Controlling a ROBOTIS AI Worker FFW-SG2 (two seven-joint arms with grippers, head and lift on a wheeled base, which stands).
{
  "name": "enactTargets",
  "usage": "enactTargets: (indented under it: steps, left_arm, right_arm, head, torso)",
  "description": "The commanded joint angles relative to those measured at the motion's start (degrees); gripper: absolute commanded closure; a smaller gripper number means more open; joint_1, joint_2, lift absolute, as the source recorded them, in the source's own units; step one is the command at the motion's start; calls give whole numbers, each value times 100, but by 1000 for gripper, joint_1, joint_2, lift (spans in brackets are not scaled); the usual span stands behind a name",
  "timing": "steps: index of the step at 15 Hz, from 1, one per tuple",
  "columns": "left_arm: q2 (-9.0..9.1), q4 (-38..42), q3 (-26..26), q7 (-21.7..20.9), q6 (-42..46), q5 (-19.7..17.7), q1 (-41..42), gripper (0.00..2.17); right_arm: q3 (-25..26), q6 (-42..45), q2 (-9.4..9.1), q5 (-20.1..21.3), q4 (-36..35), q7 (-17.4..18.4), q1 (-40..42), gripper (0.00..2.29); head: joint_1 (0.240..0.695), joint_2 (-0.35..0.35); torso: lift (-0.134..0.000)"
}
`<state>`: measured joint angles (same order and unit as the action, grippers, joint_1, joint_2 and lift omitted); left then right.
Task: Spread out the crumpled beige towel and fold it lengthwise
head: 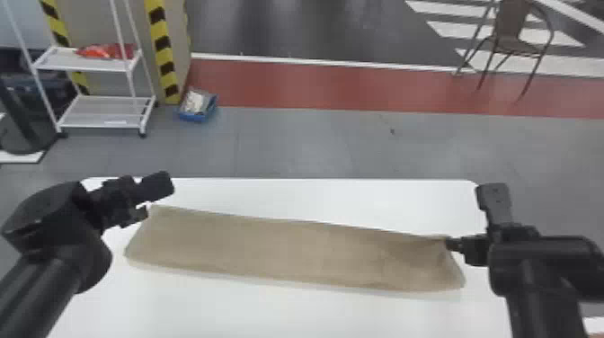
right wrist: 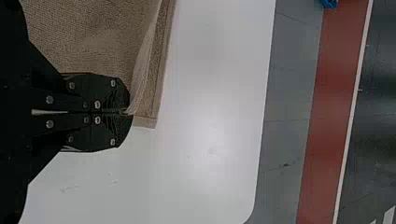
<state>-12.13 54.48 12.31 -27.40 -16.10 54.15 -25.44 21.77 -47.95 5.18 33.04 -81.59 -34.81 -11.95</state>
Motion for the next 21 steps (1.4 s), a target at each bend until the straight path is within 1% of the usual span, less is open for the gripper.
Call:
enactTargets:
  steps: [1,4,6,7,8,9,10,15,21]
  left_arm:
    - [0,19,-1,15,14,-19,48,26]
    - [-62,230,-62,77,-3,-80,224,26]
    - [-97,406,-115,77,-21,-98,382,26]
    - [-132,449,-115,77,-21,-106,426,26]
    - [-150,502,-124,77,-21,-115,488,26]
    - [-176,581,-168,77,-38,-115,558,26]
    - [-193,634,-221,68,-38,-115,593,26]
    - [-211,713,-265,68,-21,-133,637,22]
    - [-264,1021,-396,-3,14,-133,866,22]
  right_arm:
    - [-41,0,-9,18,38,18,-27,1997]
    - [-58,0,0,89,143,44,-168,1997]
    - [-6,35,18,89,301,106,-317,1997]
    - [-6,17,18,89,372,194,-352,1993]
    - [-41,-18,18,89,503,405,-414,1453]
    - [-76,-18,18,89,626,625,-431,316]
    - [-120,-18,9,89,670,791,-431,-1]
    - [-76,-36,18,80,688,967,-493,33]
    - [-50,-36,18,-26,688,932,-431,43]
  head:
    - [695,-130]
    - [695,-126]
    - [695,-124]
    - [695,-123]
    - [695,-124]
    - [695,-125]
    - [695,-128]
    - [695,-125]
    - [695,-127]
  torso:
    - [0]
    - [0]
    - [0]
    - [0]
    - [0]
    - [0]
    - [0]
    - [0]
    - [0]
